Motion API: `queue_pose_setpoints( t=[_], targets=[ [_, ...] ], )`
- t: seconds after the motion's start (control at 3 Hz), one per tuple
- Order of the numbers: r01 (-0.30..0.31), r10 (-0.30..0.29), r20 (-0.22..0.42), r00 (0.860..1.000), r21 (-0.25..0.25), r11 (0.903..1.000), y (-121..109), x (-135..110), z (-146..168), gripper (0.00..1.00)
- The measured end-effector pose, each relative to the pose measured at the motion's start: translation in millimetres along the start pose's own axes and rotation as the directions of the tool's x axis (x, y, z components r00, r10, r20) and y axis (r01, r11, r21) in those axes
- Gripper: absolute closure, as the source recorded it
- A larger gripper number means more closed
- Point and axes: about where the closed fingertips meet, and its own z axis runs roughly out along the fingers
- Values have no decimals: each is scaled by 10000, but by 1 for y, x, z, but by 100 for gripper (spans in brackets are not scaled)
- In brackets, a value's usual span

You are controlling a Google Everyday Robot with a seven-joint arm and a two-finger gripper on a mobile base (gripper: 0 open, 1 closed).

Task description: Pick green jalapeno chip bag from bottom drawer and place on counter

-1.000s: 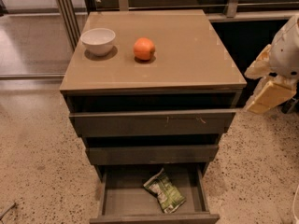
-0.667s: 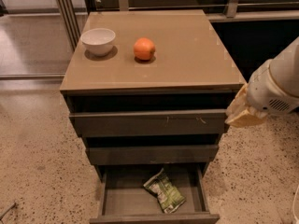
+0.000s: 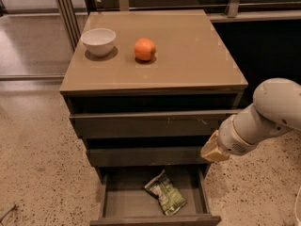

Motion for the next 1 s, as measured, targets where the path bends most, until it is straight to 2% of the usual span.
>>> queue_pose_setpoints(
  t=[0.33,0.67,1.0],
  targets=[
    [-78,78,38,10000,-110,9999,-1,3,8,100],
    [48,-48,17,10000,119,9999,-5,12,20,100],
    [376,-377,58,9993,180,9991,-8,49,78,100]
  ],
)
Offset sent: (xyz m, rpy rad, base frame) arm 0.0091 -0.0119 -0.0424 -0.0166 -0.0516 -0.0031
